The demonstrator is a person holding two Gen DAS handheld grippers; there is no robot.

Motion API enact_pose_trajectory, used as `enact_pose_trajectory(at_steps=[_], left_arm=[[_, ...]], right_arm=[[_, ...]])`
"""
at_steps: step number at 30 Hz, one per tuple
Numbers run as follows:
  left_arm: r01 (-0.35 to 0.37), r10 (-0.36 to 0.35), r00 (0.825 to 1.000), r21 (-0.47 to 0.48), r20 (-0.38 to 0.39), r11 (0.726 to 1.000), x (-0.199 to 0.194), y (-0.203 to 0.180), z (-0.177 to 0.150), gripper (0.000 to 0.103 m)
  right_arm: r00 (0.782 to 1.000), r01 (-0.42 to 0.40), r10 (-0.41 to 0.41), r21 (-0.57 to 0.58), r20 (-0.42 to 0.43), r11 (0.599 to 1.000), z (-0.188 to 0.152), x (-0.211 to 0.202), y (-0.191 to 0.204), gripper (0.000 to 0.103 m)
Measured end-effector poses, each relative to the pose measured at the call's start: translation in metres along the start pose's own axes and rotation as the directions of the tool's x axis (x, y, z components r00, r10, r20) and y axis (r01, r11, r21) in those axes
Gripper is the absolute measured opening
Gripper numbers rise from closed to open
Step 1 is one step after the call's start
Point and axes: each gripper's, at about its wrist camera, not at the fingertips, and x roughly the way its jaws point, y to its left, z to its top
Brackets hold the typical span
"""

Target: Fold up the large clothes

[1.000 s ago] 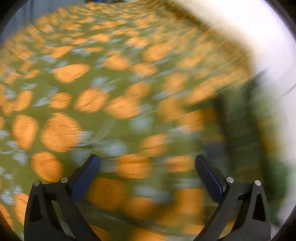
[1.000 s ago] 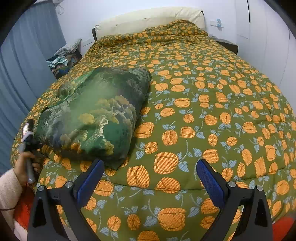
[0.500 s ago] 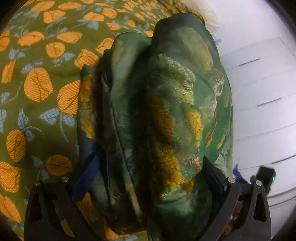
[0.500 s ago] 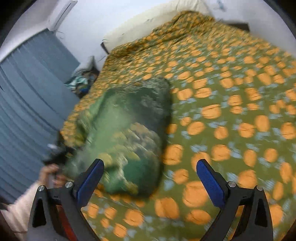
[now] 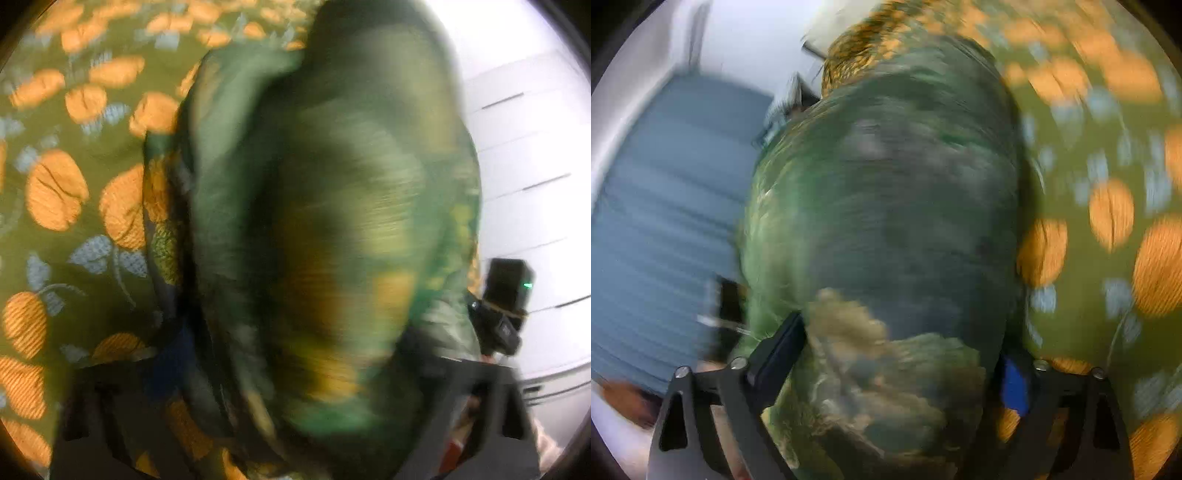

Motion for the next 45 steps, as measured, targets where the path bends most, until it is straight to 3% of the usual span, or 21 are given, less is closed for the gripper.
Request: enact_pose_trajectory(at_steps=[4, 6, 10, 13, 14, 16, 18, 19, 20, 21, 27, 31, 35, 37, 39, 41, 45], left_arm=[[-0.082, 0.076, 0.992, 0.055, 0.103, 0.995, -0.031, -0.033, -0.017, 0.049], [-0.045, 0.034, 0.989, 0.075, 0.145, 0.996, -0.048, -0.047, -0.026, 0.042], [-0.053, 0.018, 0.979, 0.172, 0.203, 0.984, -0.072, -0.089, -0.03, 0.041], [-0.06, 0.022, 0.981, 0.194, 0.192, 0.979, -0.068, -0.099, -0.02, 0.041], [-0.057, 0.023, 0.983, 0.187, 0.181, 0.981, -0.063, -0.094, -0.019, 0.043], [-0.033, 0.015, 0.991, 0.137, 0.135, 0.99, -0.043, -0.079, -0.012, 0.058], [-0.041, 0.034, 0.995, 0.077, 0.092, 0.996, -0.026, -0.057, -0.006, 0.08], [-0.057, 0.053, 0.995, 0.047, 0.081, 0.997, -0.022, -0.045, -0.006, 0.086], [-0.074, 0.071, 0.994, 0.031, 0.087, 0.997, -0.021, -0.037, -0.008, 0.1], [-0.077, 0.074, 0.993, 0.018, 0.097, 0.997, -0.022, -0.03, -0.009, 0.103], [0.094, -0.093, 0.996, -0.027, 0.008, 0.995, 0.007, -0.02, -0.011, 0.103], [0.285, -0.295, 0.954, -0.156, -0.046, 0.946, 0.039, 0.006, -0.009, 0.103], [0.264, -0.266, 0.964, -0.098, -0.01, 0.96, 0.06, -0.008, 0.002, 0.103], [0.222, -0.223, 0.975, -0.097, 0.004, 0.97, 0.062, -0.022, 0.004, 0.08], [0.185, -0.184, 0.983, -0.091, 0.027, 0.978, 0.052, -0.038, 0.003, 0.055], [0.173, -0.171, 0.984, -0.053, 0.042, 0.983, 0.038, -0.057, -0.002, 0.048], [0.152, -0.157, 0.984, 0.066, 0.087, 0.986, 0.007, -0.097, -0.003, 0.047]], right_arm=[[0.99, 0.137, -0.124, -0.211, 0.075, 0.968, -0.012, -0.017, 0.05, 0.069], [0.983, 0.167, -0.138, -0.275, 0.122, 0.947, -0.019, -0.029, 0.07, 0.068], [0.971, 0.185, -0.107, -0.389, 0.214, 0.903, -0.03, -0.061, 0.11, 0.067], [0.963, 0.187, -0.08, -0.424, 0.258, 0.886, -0.024, -0.079, 0.127, 0.067], [0.963, 0.189, -0.081, -0.428, 0.257, 0.884, -0.022, -0.078, 0.127, 0.067], [0.967, 0.185, -0.09, -0.413, 0.24, 0.892, -0.012, -0.075, 0.115, 0.067], [0.98, 0.147, -0.087, -0.354, 0.18, 0.924, -0.004, -0.066, 0.088, 0.067], [0.985, 0.132, -0.088, -0.316, 0.152, 0.939, -0.001, -0.061, 0.073, 0.067], [0.988, 0.122, -0.091, -0.275, 0.121, 0.954, -0.003, -0.054, 0.058, 0.068], [0.991, 0.111, -0.091, -0.238, 0.094, 0.965, -0.006, -0.048, 0.045, 0.069], [0.997, 0.057, -0.049, -0.148, 0.059, 0.987, -0.008, -0.037, 0.016, 0.095], [1.0, -0.007, 0.008, -0.073, 0.009, 0.997, 0.0, -0.035, -0.006, 0.098], [0.996, -0.077, 0.078, 0.012, -0.05, 0.997, -0.004, -0.026, -0.024, 0.098], [0.996, -0.062, 0.063, 0.02, -0.06, 0.998, -0.004, -0.021, -0.026, 0.09], [1.0, 0.014, -0.015, -0.063, -0.022, 0.998, -0.003, -0.027, -0.012, 0.078], [0.997, 0.071, -0.068, -0.16, 0.024, 0.984, -0.005, -0.038, 0.009, 0.07], [0.988, 0.114, -0.079, -0.282, 0.131, 0.953, -0.012, -0.07, 0.046, 0.067]])
